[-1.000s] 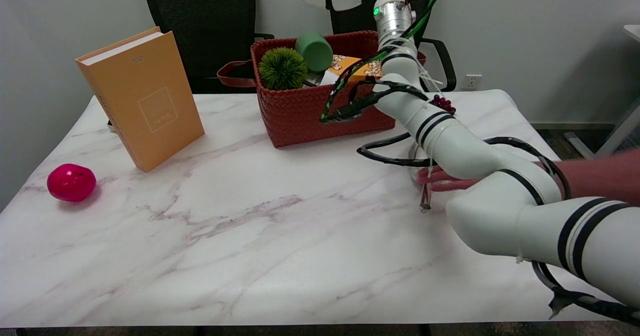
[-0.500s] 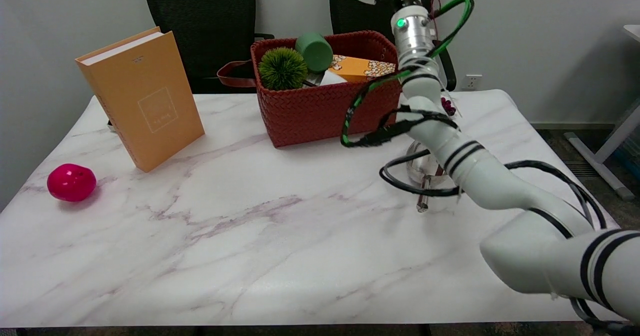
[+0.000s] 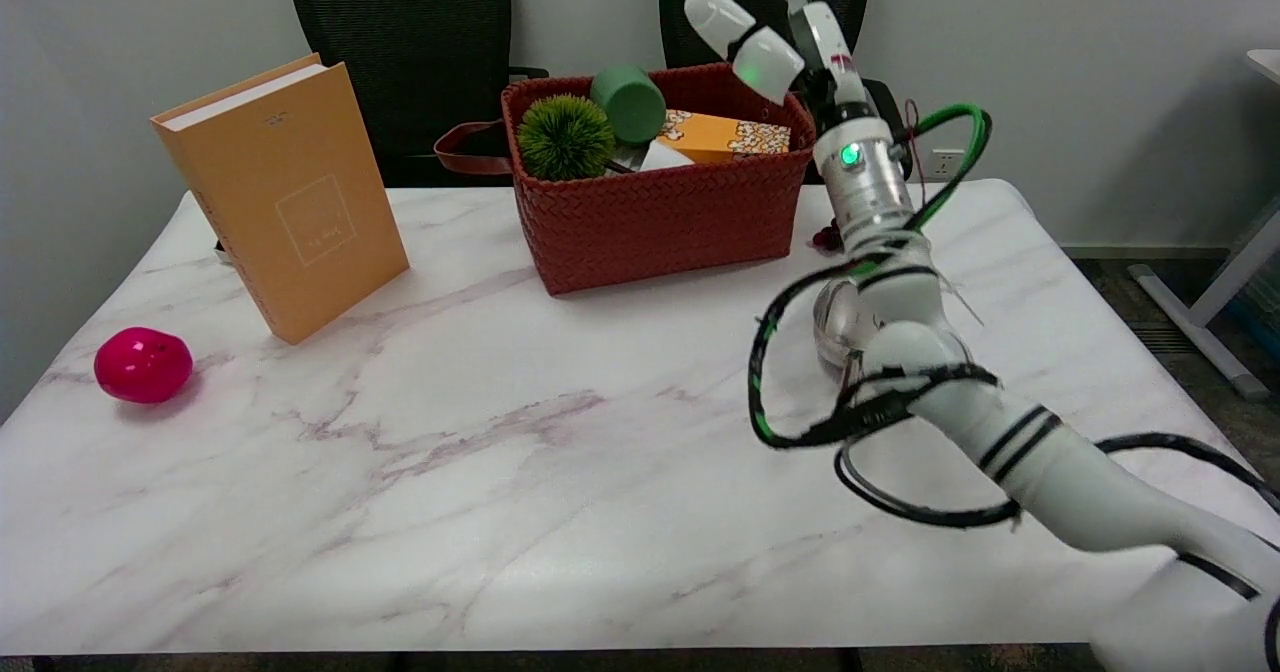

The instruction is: Place the yellow tape into the brown storage basket.

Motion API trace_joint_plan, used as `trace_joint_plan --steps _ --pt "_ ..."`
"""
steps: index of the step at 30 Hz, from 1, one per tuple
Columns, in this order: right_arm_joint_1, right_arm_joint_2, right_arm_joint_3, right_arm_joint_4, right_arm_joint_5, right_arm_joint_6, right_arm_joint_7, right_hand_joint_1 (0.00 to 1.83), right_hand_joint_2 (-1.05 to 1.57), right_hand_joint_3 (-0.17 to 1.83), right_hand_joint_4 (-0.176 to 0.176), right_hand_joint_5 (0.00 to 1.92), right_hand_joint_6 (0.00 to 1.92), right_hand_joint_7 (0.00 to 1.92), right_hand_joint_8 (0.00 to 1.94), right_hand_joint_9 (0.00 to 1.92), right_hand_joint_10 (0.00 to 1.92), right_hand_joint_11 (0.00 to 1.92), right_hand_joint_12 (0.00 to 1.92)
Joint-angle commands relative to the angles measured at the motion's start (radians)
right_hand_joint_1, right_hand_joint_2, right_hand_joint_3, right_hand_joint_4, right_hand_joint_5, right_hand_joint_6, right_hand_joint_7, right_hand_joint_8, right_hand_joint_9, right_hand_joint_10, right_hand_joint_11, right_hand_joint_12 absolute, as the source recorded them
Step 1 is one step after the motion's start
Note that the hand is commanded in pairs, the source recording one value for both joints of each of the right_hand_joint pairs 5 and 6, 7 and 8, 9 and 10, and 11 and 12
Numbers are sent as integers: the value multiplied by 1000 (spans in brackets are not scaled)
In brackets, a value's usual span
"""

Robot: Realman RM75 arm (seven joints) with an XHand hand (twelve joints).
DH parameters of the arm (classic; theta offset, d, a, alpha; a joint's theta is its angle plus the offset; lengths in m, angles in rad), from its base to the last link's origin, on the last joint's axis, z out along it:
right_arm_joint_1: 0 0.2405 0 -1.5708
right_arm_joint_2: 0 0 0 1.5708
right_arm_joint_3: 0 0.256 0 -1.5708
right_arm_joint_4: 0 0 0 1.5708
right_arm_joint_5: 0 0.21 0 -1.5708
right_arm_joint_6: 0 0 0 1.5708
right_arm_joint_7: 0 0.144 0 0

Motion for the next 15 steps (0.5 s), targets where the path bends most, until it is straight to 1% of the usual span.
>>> trace_joint_plan --steps 1,5,9,13,15 --pt "-377 71 4 329 -104 62 121 398 938 -175 0 0 0 0 0 0 0 0 0" --pt "-405 63 -35 360 -170 112 78 394 1001 -175 0 0 0 0 0 0 0 0 0" --pt "-420 50 -93 397 -173 146 -45 408 1029 -175 0 0 0 0 0 0 0 0 0" --pt "-433 1 -116 398 -167 172 -146 418 1032 -175 0 0 0 0 0 0 0 0 0" --pt "-438 -21 -116 389 -163 178 -166 425 1034 -175 0 0 0 0 0 0 0 0 0"
